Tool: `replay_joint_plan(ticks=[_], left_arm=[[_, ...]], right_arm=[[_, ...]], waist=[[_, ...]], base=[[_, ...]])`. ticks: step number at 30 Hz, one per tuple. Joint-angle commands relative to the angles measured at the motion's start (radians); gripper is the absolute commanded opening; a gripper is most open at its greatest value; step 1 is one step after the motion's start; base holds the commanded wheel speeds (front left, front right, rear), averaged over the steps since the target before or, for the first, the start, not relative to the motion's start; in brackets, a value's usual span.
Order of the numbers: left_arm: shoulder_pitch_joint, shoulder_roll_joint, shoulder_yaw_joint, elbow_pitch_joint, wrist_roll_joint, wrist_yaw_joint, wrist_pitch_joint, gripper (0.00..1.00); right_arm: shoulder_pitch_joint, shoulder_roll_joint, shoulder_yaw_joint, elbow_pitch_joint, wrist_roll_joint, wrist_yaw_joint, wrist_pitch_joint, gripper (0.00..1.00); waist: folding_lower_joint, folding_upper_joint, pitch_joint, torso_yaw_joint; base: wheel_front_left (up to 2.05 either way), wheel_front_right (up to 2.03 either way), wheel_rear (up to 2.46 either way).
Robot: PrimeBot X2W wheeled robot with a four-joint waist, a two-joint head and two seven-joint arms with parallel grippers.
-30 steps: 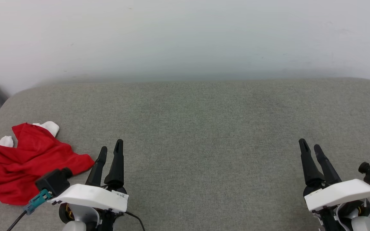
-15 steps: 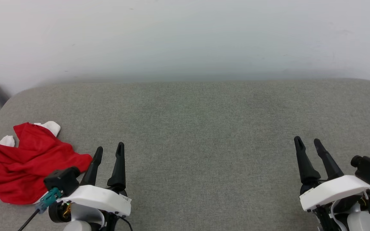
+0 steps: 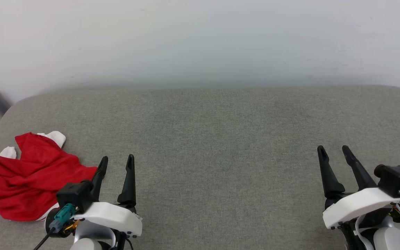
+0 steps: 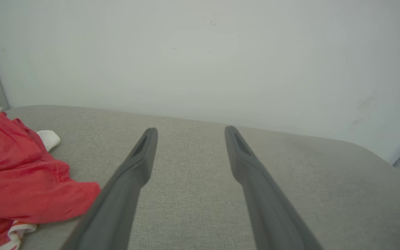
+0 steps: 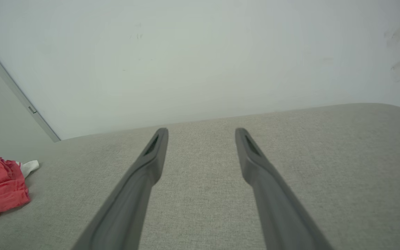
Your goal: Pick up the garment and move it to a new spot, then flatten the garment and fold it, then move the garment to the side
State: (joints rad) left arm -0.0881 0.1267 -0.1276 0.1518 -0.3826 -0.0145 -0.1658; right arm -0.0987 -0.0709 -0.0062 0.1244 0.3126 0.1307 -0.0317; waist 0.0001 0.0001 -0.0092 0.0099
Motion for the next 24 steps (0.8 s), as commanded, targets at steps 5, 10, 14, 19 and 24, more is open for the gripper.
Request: replay_joint_plan(ticks=[5,10,14,19,24], left_arm=[[-0.016,0.021,-0.015,-0.007,0.068,0.020,-0.021,1.00],[-0.014,0.027,-0.021,-0.004,0.099,0.029,-0.031,1.00],[-0.015,0.030,-0.026,-0.005,0.125,0.034,-0.040,1.00],[-0.014,0.035,-0.031,-0.002,0.160,0.041,-0.051,1.00],[-0.014,0.032,-0.030,0.005,0.185,0.044,-0.061,1.00]], right_arm=[[0.005,0.007,-0.001,-0.028,-0.084,0.000,-0.004,1.00],[0.011,0.010,-0.004,-0.037,-0.125,0.000,-0.003,1.00],[0.016,0.015,-0.010,-0.047,-0.160,0.000,-0.004,1.00],[0.025,0.019,-0.016,-0.058,-0.198,0.000,-0.006,1.00],[0.031,0.021,-0.023,-0.067,-0.229,0.000,-0.011,1.00]], waist=[[-0.0001,-0.0001,-0.002,-0.004],[-0.0001,-0.0001,-0.004,-0.005],[-0.0001,-0.0001,-0.004,-0.006],[-0.0001,-0.0001,-0.004,-0.009],[-0.0001,-0.0001,-0.005,-0.010]], base=[[0.00,0.00,0.00],[0.00,0.00,0.00],[0.00,0.00,0.00],[0.00,0.00,0.00],[0.00,0.00,0.00]])
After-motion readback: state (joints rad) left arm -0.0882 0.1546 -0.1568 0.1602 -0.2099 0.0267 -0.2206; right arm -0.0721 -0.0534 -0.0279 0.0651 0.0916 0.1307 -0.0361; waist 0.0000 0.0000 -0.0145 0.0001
